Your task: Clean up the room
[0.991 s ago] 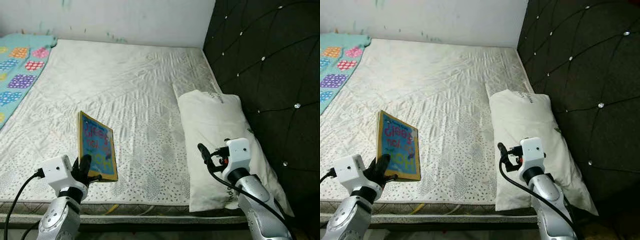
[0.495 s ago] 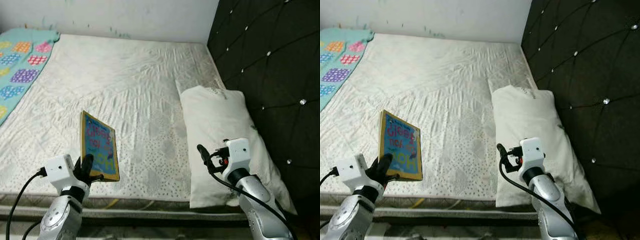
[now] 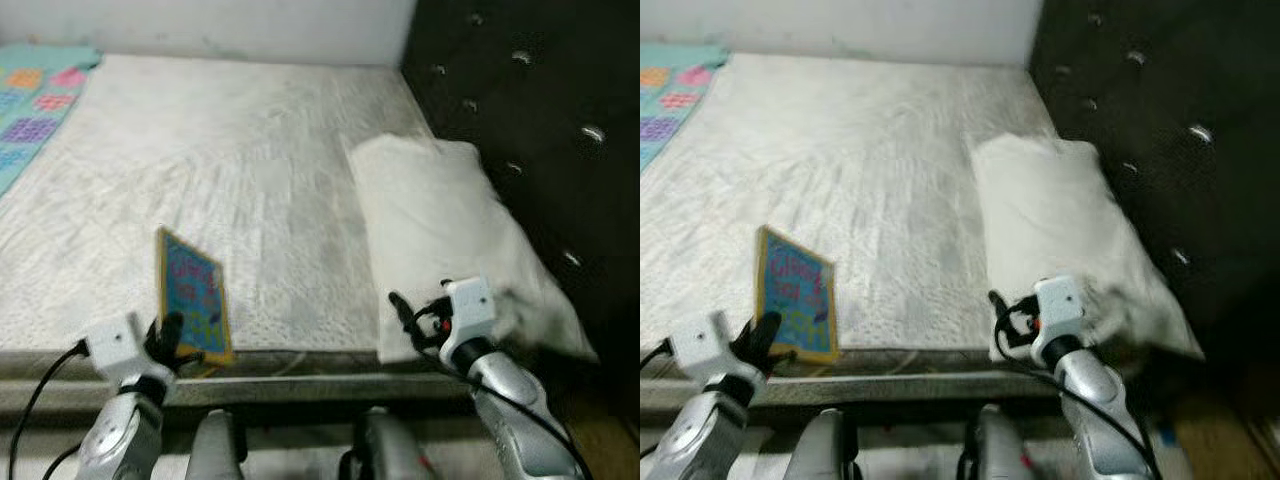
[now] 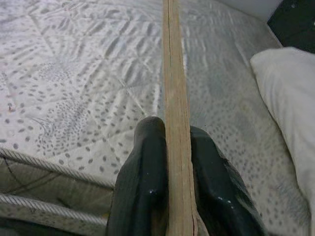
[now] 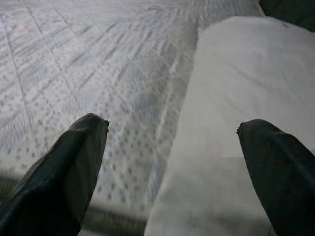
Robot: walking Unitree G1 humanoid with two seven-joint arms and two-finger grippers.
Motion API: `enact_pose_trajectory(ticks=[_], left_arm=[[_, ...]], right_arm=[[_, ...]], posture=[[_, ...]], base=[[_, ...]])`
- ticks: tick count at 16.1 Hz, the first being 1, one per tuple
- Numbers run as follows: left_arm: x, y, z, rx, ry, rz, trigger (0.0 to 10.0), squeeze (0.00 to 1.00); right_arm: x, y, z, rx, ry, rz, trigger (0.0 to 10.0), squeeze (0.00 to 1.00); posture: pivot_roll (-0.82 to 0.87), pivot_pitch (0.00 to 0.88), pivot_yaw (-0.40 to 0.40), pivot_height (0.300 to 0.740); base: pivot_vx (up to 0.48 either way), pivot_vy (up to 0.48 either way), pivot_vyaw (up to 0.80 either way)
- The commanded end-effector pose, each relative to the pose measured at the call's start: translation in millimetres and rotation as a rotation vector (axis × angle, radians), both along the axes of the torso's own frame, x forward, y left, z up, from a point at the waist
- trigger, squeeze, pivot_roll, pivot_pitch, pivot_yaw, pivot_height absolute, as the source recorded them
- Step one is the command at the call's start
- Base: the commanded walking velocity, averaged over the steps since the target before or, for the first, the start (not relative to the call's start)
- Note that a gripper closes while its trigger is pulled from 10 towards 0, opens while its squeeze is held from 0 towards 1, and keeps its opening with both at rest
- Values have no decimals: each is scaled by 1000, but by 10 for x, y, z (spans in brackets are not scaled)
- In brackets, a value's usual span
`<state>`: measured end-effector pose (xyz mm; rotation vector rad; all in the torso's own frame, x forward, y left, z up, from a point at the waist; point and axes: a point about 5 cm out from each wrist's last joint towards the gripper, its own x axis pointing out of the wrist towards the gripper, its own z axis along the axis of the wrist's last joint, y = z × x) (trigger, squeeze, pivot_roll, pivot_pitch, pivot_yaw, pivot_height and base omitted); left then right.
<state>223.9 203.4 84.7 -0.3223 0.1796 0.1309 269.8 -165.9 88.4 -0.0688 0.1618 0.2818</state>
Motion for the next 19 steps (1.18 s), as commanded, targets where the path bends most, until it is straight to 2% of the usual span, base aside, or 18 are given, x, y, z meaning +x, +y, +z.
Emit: enact_pose_trajectory(ticks=[1, 4, 7, 13, 17, 19], left_arm=[[-8, 54, 105, 9, -60, 44, 10000, 0], [-171, 91, 152, 102, -42, 10, 10000, 0], [-198, 80, 228, 129, -57, 2, 10000, 0], [-185, 57, 225, 124, -52, 3, 10000, 0], [-171, 62, 239, 106, -59, 11, 10000, 0], [-174, 9, 272, 89, -83, -22, 10000, 0]], right_arm=[[43, -36, 57, -24, -19, 9, 10000, 0], [75, -111, 206, -25, -72, -36, 10000, 0], [60, -137, 346, 8, -114, -73, 10000, 0], [-2, -134, 332, 37, -104, -112, 10000, 0], [-10, -116, 321, 32, -98, -103, 10000, 0], [4, -134, 324, 25, -96, -103, 10000, 0]], posture=[[-22, 126, -45, 617], [-19, 128, -56, 617], [-17, 130, -58, 617], [-24, 135, -56, 617], [-24, 143, -56, 588], [-25, 144, -56, 588]], base=[[0, 0, 0], [0, 0, 0], [0, 0, 0], [0, 0, 0], [0, 0, 0], [0, 0, 0]])
